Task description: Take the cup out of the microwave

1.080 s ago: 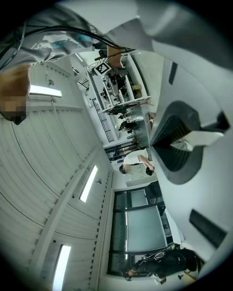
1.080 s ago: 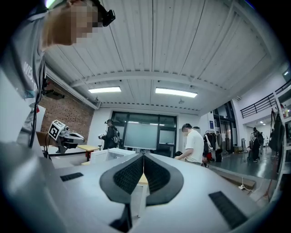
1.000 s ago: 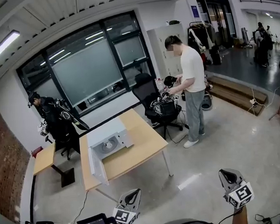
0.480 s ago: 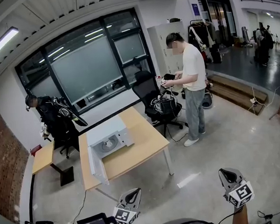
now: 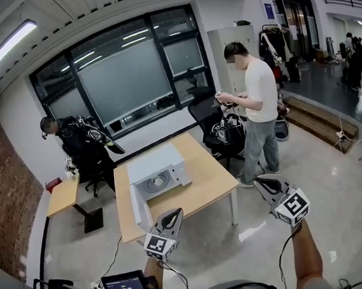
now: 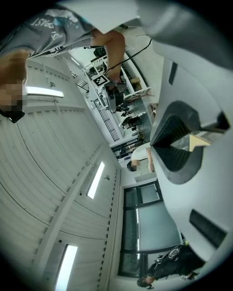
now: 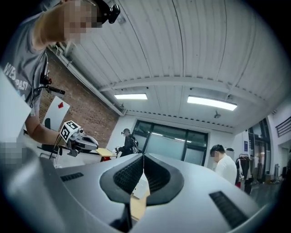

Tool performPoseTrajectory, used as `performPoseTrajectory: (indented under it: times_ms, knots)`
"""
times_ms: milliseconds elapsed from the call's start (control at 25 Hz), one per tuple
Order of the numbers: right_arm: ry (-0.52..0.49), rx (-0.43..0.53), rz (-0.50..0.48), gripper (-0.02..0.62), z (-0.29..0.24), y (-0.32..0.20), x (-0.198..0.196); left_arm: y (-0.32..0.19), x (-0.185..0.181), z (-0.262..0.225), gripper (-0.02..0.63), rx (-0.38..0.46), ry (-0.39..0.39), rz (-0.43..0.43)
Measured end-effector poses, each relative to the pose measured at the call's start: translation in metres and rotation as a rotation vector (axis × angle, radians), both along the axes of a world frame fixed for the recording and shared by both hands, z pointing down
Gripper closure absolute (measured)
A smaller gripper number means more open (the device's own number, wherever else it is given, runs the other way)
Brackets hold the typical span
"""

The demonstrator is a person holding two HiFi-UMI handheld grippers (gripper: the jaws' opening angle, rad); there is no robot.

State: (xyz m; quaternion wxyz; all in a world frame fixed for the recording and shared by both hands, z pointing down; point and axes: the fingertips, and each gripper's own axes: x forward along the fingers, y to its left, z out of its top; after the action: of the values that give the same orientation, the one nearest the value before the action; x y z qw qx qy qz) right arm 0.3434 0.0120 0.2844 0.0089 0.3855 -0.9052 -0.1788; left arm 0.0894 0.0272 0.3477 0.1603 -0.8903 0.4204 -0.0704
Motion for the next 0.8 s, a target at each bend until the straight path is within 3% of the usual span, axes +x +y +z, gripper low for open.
performPoseTrajectory:
  times_ms: [160, 400, 600, 800]
  knots:
    - [0.026, 0.016, -0.071, 0.583, -0.012, -0.013, -0.076, -0.003, -0.055, -0.02, 0.562, 0.046, -0.018, -0.042]
    - [0.071, 0.04, -0.132, 0.583, -0.012, -0.023, -0.181, 0.001, -0.149, -0.03, 0.563, 0.071, 0.021, -0.097]
    - [0.081, 0.038, -0.185, 0.583, -0.011, -0.028, -0.235, 0.01, -0.196, -0.025, 0.563, 0.077, 0.043, -0.138]
    - [0.093, 0.017, -0.222, 0.583, 0.004, -0.032, -0.266, 0.022, -0.219, -0.013, 0.563, 0.071, 0.055, -0.17]
